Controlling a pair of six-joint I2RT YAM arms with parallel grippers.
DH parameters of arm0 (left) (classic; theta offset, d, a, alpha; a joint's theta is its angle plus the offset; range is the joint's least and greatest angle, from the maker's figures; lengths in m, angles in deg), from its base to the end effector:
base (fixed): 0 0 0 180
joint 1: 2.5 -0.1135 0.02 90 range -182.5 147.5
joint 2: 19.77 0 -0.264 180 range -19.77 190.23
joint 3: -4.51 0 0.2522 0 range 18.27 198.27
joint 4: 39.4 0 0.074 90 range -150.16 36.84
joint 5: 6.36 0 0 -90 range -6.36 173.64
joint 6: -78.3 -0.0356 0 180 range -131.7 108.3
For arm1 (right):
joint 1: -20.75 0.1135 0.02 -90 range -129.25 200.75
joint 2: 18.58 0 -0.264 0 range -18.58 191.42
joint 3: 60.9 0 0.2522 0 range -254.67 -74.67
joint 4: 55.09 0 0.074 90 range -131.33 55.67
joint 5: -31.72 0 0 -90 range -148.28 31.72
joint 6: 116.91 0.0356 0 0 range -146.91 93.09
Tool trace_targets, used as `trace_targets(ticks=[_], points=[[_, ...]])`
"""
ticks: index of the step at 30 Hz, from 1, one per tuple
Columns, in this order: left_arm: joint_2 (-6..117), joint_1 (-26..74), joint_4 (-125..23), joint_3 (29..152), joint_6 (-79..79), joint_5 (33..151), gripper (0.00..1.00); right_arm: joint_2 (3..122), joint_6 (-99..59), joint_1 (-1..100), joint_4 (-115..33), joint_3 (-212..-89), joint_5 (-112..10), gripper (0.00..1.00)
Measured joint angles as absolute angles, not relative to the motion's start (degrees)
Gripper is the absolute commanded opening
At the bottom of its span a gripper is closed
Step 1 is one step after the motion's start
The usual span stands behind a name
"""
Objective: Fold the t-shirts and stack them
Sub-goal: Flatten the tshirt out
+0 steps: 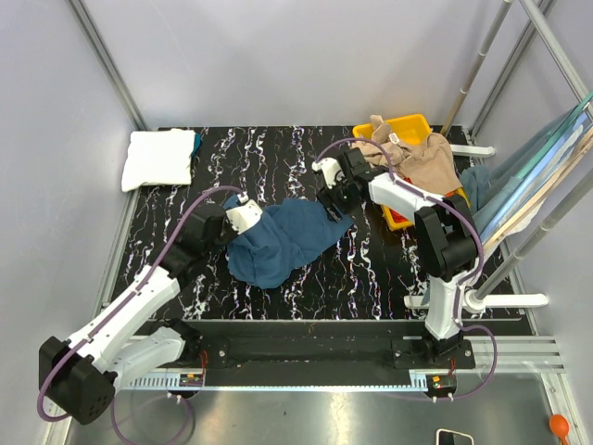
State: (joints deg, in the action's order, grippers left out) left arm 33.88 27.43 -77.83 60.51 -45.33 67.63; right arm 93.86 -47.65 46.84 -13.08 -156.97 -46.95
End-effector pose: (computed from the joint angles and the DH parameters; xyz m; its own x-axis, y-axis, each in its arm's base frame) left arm 0.1808 -0.0928 0.2727 -0.2663 0.7676 -0.5830 0.5211 0.6235 0.5828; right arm 0.3740 0.1909 0.1937 -0.5298 -0.6460 -0.5496 -0.7606 0.6486 -0.0292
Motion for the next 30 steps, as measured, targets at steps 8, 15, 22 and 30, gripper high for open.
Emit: trace_targets(ticks=[8, 15, 22, 30], points=[[33.83, 27.32, -76.45, 58.96, -46.68, 65.62, 0.00, 98.76, -48.17, 46.84, -12.75, -158.76, -44.63, 0.40], [33.83, 26.21, -73.96, 58.74, -47.08, 64.20, 0.00, 99.50, -49.07, 46.84, -10.70, -160.51, -44.06, 0.00], [34.34, 23.10, -67.95, 59.77, -45.68, 59.55, 0.00, 98.19, -50.07, 46.86, -5.80, -167.07, -49.20, 0.00], [38.88, 17.51, -63.82, 78.74, -44.45, 57.27, 0.00, 89.71, -58.40, 46.88, 1.54, -188.42, -63.60, 0.00]])
